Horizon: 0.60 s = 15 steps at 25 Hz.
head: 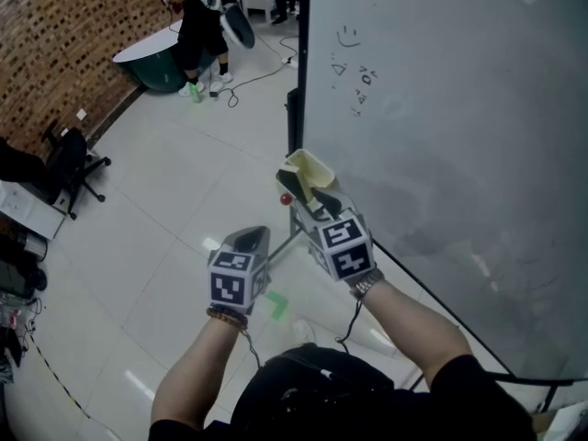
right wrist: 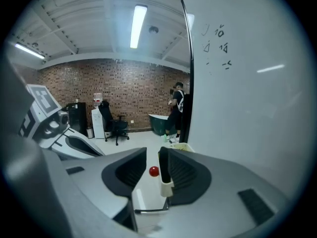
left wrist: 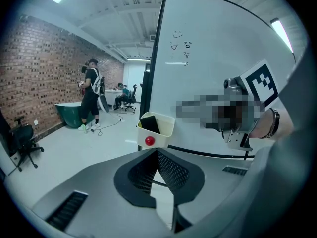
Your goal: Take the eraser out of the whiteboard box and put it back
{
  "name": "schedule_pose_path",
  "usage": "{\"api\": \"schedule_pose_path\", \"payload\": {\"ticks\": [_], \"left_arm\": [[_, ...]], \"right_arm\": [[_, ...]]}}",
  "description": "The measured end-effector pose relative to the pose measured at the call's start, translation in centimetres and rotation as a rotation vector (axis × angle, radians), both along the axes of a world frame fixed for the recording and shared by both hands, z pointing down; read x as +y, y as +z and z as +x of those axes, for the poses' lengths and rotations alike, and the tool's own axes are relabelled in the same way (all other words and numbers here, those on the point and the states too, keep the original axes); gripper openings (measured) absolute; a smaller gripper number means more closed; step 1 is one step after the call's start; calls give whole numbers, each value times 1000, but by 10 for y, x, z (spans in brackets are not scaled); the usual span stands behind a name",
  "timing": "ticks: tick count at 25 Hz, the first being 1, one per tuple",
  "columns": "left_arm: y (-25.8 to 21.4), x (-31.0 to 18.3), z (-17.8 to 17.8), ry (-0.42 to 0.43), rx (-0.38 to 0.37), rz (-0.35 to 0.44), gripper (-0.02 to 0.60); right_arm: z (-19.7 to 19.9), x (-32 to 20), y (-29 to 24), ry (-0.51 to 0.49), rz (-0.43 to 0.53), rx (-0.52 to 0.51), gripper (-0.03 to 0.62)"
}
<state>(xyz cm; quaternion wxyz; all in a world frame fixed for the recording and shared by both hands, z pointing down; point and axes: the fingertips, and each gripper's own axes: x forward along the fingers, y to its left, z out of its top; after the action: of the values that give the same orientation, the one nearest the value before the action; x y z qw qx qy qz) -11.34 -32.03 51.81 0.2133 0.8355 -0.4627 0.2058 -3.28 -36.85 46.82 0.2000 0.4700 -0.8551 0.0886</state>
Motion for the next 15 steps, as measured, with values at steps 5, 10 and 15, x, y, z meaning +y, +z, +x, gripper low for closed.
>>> {"api": "schedule_pose_path", "payload": {"ticks": [5,10,15], "left_arm": [[11,-25,-2,-19,3,-22,0],[20,-44,-7,-42,1,-39,0],[27,-56,-10,-53,3,-51,0]], "right_arm": [[-4,-32,19,-13,-36,28,190],[-9,-56,32,-21,-61,48,211],[-14,-73,43,-31,-75,87,216]]}}
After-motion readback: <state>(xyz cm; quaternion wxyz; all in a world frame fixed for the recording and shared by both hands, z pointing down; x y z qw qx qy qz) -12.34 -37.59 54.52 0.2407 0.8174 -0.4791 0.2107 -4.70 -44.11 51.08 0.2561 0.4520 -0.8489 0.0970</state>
